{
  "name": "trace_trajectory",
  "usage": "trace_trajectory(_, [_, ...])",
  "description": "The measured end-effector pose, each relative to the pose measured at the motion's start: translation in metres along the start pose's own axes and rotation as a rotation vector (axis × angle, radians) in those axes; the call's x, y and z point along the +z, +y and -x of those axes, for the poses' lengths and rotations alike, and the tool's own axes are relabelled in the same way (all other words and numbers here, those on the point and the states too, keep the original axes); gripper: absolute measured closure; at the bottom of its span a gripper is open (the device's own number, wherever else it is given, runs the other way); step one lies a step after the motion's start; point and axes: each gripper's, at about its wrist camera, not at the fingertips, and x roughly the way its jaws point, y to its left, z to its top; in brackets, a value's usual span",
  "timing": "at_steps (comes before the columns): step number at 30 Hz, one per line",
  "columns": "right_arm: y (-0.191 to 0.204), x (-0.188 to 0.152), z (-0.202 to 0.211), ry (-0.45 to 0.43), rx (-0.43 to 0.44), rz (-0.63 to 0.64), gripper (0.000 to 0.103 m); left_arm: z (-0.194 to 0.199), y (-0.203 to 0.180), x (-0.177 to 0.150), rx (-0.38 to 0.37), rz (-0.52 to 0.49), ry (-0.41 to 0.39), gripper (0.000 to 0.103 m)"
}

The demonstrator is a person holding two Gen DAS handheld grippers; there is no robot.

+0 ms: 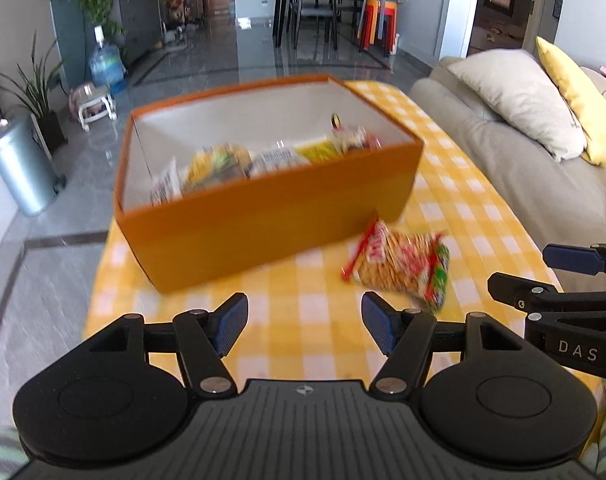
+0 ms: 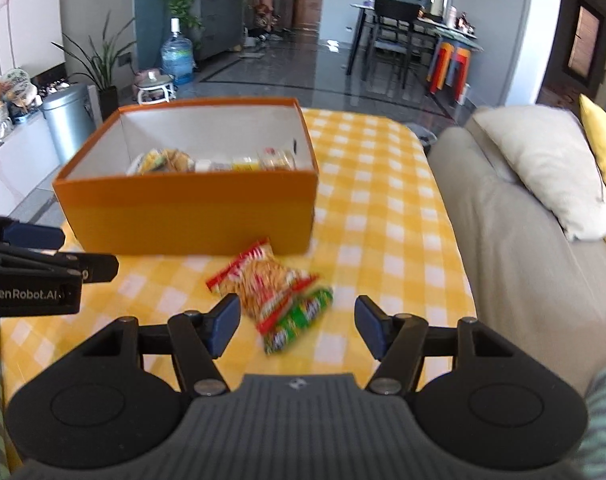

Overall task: Organize snacks
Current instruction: 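Move both tools toward the red Mimi bag and green tube snack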

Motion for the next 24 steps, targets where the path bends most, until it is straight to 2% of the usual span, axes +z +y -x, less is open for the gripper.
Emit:
trace_trajectory(4, [-0.007, -0.023, -0.004, 0.035, 0.010, -0.046, 0.041, -0.007, -0.007, -0.015, -0.035, 0.003, 0.032, 0.027])
trace_trajectory(7, [-0.010, -0.039, -0.016, 0.095, 0.016, -0.059, 0.041, -0.013, -0.010, -0.021, -0.082, 0.011, 0.052, 0.029])
trace_trajectory(10, [-0.010, -0.046, -0.026, 0.132, 0.012, -0.051, 0.042, -0.018, -0.014, -0.024, -0.086, 0.015, 0.061, 0.030])
trace_trajectory(13, [-0.012, -0.048, -0.032, 0.129, 0.025, -0.058, 0.042, -0.021, -0.013, -0.023, -0.081, 0.029, 0.065, 0.030])
trace_trajectory(17, [-0.013, -0.044, -0.042, 0.124, 0.045, -0.079, 0.052, -0.033, -0.013, -0.018, -0.084, 0.046, 0.086, 0.037])
trace_trajectory(20, [-0.014, -0.039, -0.055, 0.128, 0.037, -0.088, 0.057, -0.039, -0.014, -0.014, -0.087, 0.065, 0.097, 0.037])
trace_trajectory(24, [-0.025, -0.026, -0.073, 0.142, 0.051, -0.183, 0.064, -0.051, -0.019, -0.006, -0.096, 0.080, 0.106, 0.040])
